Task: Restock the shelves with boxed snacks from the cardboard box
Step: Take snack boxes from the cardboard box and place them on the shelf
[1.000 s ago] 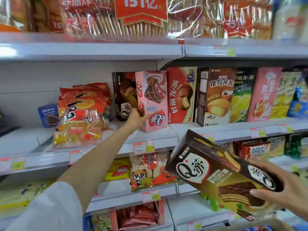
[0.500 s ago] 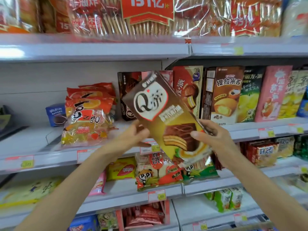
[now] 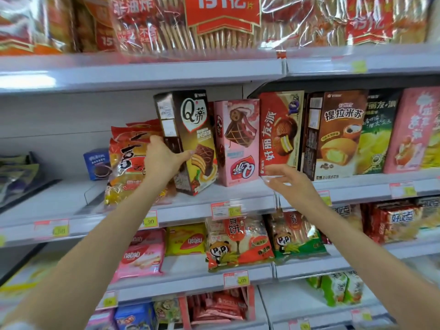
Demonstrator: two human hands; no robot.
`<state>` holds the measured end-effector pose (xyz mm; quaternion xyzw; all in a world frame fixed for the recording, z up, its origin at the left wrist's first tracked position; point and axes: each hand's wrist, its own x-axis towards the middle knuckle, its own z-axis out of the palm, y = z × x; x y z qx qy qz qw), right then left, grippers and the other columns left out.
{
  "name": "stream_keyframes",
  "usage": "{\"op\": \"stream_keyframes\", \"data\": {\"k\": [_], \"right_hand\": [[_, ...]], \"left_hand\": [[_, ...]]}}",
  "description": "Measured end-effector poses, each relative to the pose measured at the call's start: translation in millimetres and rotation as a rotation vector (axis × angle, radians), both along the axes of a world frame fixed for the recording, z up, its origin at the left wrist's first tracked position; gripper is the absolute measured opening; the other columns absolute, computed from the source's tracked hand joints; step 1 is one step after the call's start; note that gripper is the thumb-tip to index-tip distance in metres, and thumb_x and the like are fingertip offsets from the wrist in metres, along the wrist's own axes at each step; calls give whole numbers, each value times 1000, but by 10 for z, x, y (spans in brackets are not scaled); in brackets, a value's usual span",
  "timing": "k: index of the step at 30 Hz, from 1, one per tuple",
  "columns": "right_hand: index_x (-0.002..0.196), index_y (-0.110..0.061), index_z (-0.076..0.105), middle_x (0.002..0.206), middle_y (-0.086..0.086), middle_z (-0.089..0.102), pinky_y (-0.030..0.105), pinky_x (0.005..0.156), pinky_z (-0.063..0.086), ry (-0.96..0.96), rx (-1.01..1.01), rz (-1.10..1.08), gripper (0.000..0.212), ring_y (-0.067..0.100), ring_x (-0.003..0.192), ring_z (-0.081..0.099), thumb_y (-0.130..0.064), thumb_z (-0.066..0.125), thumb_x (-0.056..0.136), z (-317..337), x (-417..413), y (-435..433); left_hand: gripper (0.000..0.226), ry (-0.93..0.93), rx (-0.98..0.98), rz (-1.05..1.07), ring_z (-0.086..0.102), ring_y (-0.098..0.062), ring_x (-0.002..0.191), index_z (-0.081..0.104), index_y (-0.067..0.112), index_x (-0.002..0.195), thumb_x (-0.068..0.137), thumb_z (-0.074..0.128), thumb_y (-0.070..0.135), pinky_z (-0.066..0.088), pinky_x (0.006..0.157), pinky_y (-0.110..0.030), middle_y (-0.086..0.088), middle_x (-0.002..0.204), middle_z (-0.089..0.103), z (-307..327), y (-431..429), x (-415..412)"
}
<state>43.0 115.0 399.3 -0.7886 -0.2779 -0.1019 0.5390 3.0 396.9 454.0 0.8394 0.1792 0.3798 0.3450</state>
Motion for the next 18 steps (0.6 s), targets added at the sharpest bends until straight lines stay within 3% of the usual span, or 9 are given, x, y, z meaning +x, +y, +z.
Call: {"op": "stream_keyframes", "data": {"k": [4, 11, 14, 16, 18], "right_hand": [[109, -30, 61, 110, -15, 60, 8, 71, 40, -6, -3, -2, 20, -7, 96, 54, -28, 61, 90, -61, 18, -8], [104, -31, 61, 108, -14, 60, 14, 70, 41, 29, -22, -9, 16, -2, 92, 55, -25, 61, 90, -234, 41, -98], [104, -30, 61, 107, -13, 60, 14, 67, 41, 29, -51, -14, 16, 6, 92, 57, -23, 61, 90, -296, 44, -128], [106, -28, 61, 108, -11, 60, 11, 65, 40, 17, -92, -19, 17, 7, 93, 57, -23, 61, 90, -351, 44, -152], [107, -25, 61, 109, -8, 59, 13, 64, 42, 1, -147, -33, 18, 8, 91, 58, -23, 62, 89, -414, 58, -186]], "left_hand": [[84, 80, 32, 54, 49, -38, 115, 32, -3, 129, 73, 76, 42, 43, 90, -43, -22, 129, 44, -64, -152, 422], [80, 267, 156, 67, 43, -40, 122, 19, -2, 141, 86, 64, 35, 40, 93, -45, -21, 139, 29, -198, -324, 594], [55, 41, 529, 93, 49, -35, 111, 40, 0, 129, 83, 65, 19, 48, 78, -43, -18, 127, 41, -405, -476, 347], [37, -168, 793, -43, 55, -36, 95, 53, -1, 112, 78, 65, 9, 49, 69, -41, -18, 110, 53, -592, -593, 164], [28, -257, 961, -223, 57, -34, 89, 57, 1, 104, 79, 58, 12, 48, 70, -39, -15, 101, 58, -785, -761, -19]]}}
